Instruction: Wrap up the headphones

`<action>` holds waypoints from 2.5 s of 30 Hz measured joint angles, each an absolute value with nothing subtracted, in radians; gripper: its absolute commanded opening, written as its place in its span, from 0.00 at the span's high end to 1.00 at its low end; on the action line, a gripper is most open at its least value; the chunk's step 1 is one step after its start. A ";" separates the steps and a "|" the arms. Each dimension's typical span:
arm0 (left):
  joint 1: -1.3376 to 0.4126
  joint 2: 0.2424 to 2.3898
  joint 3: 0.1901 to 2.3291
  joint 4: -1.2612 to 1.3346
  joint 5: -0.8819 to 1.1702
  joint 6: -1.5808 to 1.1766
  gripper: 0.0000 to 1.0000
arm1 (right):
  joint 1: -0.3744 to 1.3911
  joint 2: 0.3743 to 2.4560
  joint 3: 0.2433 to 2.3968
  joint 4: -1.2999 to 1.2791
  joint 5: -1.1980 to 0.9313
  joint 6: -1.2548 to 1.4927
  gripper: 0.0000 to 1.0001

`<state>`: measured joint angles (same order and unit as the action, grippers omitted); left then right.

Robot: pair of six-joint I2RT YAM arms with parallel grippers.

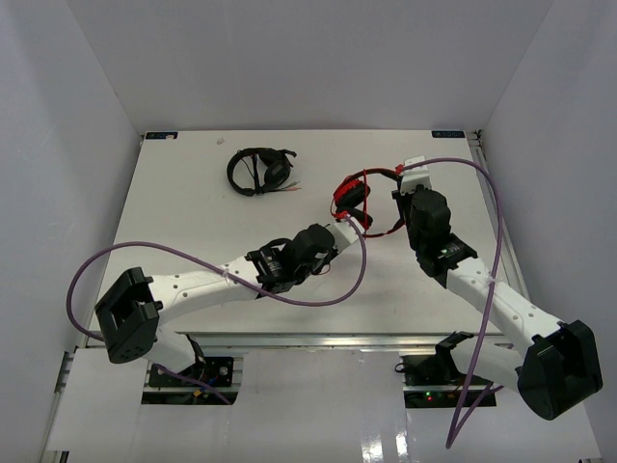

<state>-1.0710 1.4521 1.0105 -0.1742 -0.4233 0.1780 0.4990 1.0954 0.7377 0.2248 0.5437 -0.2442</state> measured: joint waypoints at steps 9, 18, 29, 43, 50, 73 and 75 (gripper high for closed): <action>-1.077 1.452 0.944 0.022 -0.638 0.246 0.87 | 0.498 1.113 0.794 0.130 0.513 -0.175 0.92; -1.078 1.452 0.908 0.164 -0.765 0.283 0.79 | 0.472 1.159 0.851 0.048 0.480 -0.106 0.92; -1.082 1.439 0.907 0.224 -0.806 0.317 0.75 | 0.452 1.187 0.855 -0.024 0.463 -0.087 0.92; -1.100 1.388 0.986 0.220 -0.737 0.371 0.64 | 0.451 1.259 0.862 -0.043 0.438 -0.088 0.92; -1.110 1.378 1.005 0.205 -0.689 0.381 0.64 | 0.451 1.260 0.862 -0.054 0.414 -0.088 0.92; -1.181 1.436 1.166 0.149 -0.483 0.413 0.66 | 0.451 1.257 0.864 -0.059 0.295 -0.081 0.92; -1.181 1.453 1.190 0.146 -0.483 0.424 0.66 | 0.451 1.253 0.864 -0.059 0.275 -0.081 0.92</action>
